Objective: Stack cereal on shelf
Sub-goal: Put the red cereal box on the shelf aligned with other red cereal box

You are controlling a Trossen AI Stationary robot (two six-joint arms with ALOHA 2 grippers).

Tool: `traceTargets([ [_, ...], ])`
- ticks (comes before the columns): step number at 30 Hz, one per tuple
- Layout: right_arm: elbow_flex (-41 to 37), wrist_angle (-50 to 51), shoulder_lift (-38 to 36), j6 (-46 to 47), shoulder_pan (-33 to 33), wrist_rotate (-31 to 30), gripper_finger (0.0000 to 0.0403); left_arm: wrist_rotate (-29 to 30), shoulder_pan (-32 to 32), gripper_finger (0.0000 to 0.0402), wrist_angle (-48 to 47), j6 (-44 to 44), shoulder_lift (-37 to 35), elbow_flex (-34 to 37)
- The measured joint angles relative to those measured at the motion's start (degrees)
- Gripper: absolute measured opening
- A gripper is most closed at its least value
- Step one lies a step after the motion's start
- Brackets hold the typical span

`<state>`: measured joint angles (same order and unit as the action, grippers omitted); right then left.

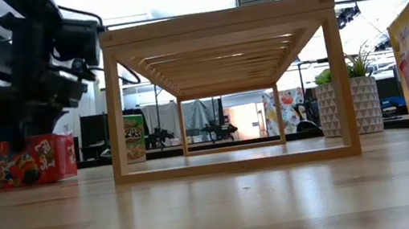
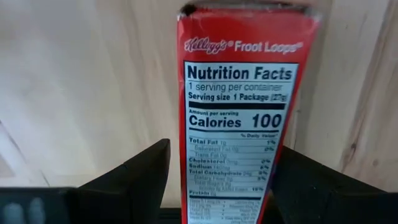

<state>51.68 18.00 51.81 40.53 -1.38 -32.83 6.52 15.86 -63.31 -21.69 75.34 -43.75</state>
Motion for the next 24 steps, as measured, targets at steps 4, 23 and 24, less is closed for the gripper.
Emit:
traceTargets([
  [4, 0.0, 0.0, 0.0, 0.0, 0.02, 0.3, 0.0154, 0.0, 0.0, 0.0244, -0.13, -0.02, 3.31, 0.0],
  [23, 0.0, 0.0, 0.0, -0.02, 0.02, 0.32, 0.0154, 0.04, -0.02, 0.0211, -0.02, -0.49, 10.11, -0.02],
  [24, 0.0, 0.0, 0.0, -0.02, 0.0, 0.32, 0.0154, 0.04, -0.02, 0.0201, -0.02, -0.53, 10.11, -0.02],
])
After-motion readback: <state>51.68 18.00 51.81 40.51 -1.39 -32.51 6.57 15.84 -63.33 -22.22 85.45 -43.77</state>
